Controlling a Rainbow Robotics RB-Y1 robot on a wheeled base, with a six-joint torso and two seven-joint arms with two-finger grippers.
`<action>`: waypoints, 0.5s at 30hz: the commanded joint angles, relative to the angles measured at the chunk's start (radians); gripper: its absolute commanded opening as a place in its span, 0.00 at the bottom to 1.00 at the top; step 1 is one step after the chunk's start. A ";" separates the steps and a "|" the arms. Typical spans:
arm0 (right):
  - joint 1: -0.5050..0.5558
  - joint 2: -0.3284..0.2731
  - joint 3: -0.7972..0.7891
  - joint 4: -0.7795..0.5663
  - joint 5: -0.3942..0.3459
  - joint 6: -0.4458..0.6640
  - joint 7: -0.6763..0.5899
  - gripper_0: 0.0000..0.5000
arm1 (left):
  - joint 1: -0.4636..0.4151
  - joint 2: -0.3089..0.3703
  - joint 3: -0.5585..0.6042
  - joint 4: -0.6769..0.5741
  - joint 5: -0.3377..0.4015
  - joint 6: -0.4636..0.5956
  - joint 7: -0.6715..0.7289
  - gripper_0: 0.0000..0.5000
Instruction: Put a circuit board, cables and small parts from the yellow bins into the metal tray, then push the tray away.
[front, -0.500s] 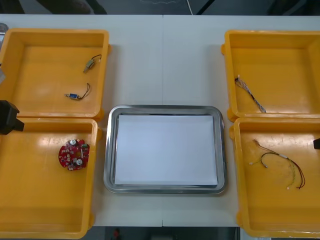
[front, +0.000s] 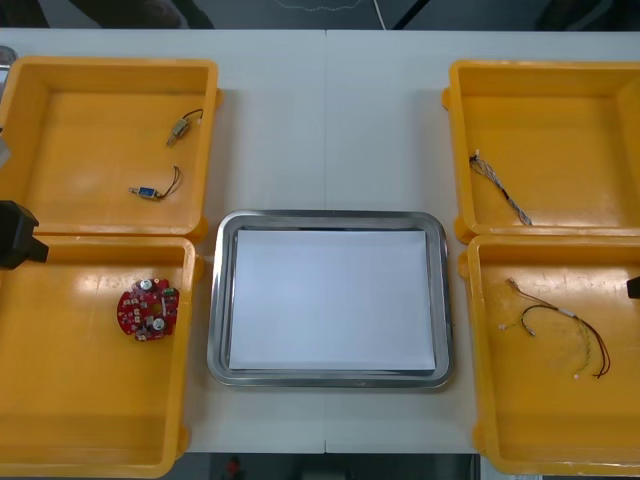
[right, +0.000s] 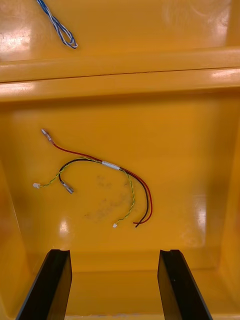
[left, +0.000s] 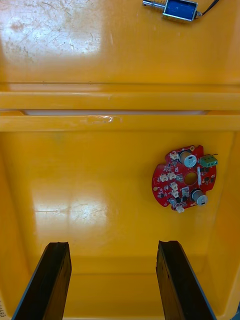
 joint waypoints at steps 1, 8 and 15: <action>-0.020 -0.040 0.009 -0.029 0.001 0.003 0.001 1.00 | 0.015 0.021 0.034 -0.025 -0.002 0.006 -0.048 1.00; -0.020 -0.040 0.009 -0.029 0.001 0.003 0.001 1.00 | 0.015 0.021 0.034 -0.025 -0.002 0.006 -0.048 1.00; -0.020 -0.040 0.009 -0.029 0.001 0.003 0.001 1.00 | 0.015 0.021 0.034 -0.025 -0.002 0.006 -0.048 1.00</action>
